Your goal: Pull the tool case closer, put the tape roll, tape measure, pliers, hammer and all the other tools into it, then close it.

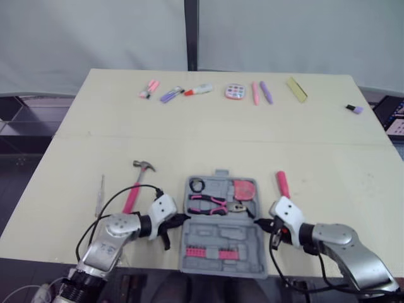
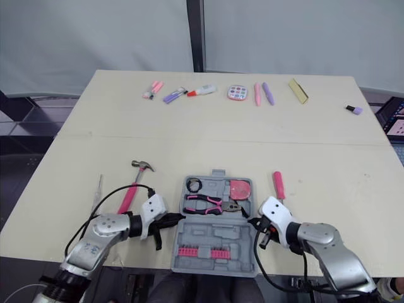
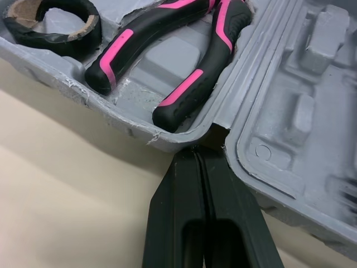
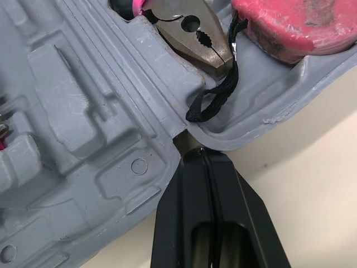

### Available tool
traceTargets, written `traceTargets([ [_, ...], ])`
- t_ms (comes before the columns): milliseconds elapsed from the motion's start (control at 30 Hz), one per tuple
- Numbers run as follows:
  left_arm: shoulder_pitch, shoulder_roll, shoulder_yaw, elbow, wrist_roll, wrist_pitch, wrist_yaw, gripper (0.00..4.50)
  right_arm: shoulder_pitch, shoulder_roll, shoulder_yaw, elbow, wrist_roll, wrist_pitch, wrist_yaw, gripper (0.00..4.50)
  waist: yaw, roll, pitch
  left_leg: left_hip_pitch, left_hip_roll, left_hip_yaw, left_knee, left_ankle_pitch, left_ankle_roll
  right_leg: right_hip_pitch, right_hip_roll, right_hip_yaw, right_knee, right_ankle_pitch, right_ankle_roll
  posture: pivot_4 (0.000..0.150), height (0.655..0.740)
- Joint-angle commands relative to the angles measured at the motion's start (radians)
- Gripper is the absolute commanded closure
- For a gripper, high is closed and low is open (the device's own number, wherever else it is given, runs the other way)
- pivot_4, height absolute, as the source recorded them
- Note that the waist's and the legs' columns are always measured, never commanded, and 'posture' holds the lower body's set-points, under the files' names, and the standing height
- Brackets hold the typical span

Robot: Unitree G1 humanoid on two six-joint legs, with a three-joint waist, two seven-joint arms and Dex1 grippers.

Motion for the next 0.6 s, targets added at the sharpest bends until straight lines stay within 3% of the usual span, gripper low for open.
traceTargets([
  [33,-0.025,-0.020,-0.003,0.002,0.000,-0.016,0.017,4.45,-0.017,0.023,0.029,-0.011,0.004,-0.005,-0.011,4.50,0.000,0.000,0.000,0.000,0.000,0.000,0.000,0.000,0.000,0.000,0.000,0.000,0.001,0.000,0.000,0.150,0.7134],
  [600,-0.077,-0.040,0.001,0.075,0.013,-0.045,0.021,4.45,-0.056,0.047,0.039,0.016,-0.030,0.004,-0.058,4.50,-0.003,0.000,-0.001,0.001,0.000,0.000,0.000,0.000,0.000,-0.001,0.000,0.000,0.004,0.000,0.000,0.150,0.7134],
])
